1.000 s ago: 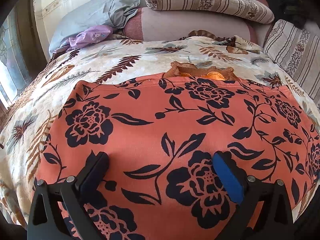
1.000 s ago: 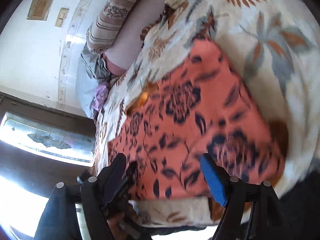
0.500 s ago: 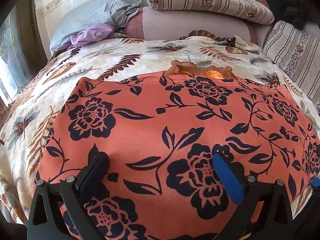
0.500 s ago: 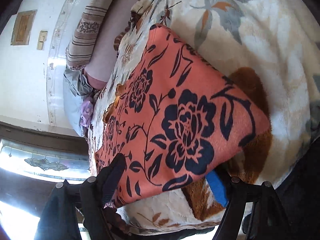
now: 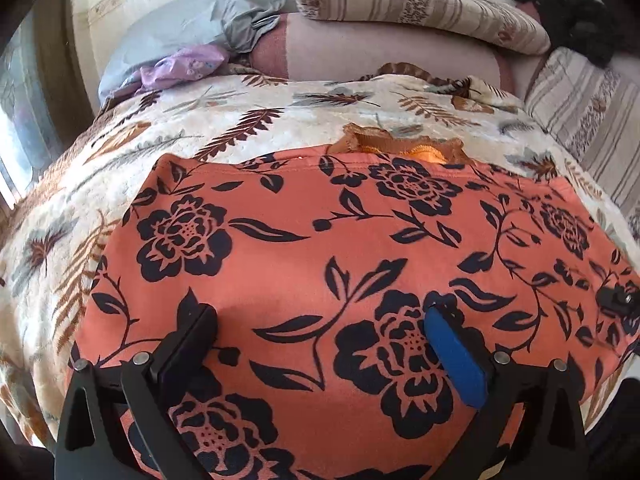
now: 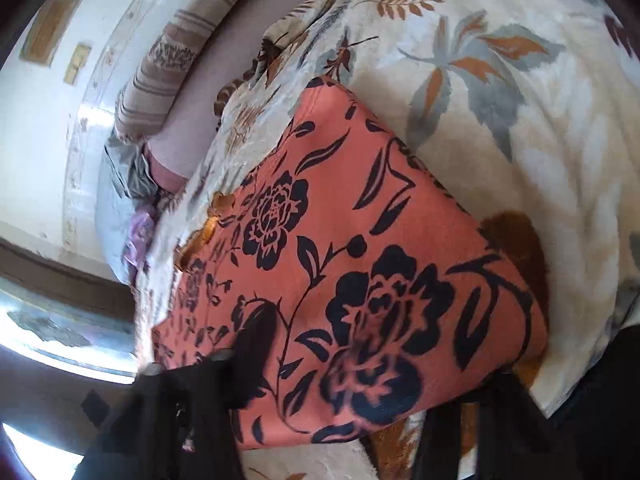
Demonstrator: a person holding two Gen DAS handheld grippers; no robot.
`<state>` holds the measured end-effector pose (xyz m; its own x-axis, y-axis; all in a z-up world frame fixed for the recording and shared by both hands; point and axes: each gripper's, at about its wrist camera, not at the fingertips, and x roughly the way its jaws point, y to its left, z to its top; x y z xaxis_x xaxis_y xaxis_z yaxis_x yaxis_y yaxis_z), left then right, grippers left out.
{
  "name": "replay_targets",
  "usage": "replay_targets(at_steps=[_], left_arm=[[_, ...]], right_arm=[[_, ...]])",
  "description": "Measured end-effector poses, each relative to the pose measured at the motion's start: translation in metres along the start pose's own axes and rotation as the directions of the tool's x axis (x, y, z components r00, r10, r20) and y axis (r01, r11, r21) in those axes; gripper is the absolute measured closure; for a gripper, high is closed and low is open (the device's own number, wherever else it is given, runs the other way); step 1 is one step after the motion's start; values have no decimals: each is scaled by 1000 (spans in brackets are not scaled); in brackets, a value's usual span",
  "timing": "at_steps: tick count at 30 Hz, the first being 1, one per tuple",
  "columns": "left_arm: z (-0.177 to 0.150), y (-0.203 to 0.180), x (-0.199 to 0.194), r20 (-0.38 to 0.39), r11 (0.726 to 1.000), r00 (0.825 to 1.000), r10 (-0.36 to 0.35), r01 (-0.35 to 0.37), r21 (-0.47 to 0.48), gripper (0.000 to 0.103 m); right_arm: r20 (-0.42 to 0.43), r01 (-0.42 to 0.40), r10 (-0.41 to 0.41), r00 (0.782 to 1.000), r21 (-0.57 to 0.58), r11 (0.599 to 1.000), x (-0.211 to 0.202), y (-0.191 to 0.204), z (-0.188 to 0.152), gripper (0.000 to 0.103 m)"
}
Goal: Fold small clothes
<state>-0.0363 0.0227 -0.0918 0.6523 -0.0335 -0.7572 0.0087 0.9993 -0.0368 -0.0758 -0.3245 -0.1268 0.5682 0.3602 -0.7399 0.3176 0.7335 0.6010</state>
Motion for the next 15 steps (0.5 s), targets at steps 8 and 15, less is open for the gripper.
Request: replay_targets(at_steps=[8,15], left_arm=[[9,130,-52,175,901,984,46,35,-433,0],[-23,234,-63,125,662,973,192,-34,-748,0]], right_arm=[[195,93,-2,981,-458,884,-37,158,-19,88],[88,19,78,993,-777,630,11,287,-132,88]])
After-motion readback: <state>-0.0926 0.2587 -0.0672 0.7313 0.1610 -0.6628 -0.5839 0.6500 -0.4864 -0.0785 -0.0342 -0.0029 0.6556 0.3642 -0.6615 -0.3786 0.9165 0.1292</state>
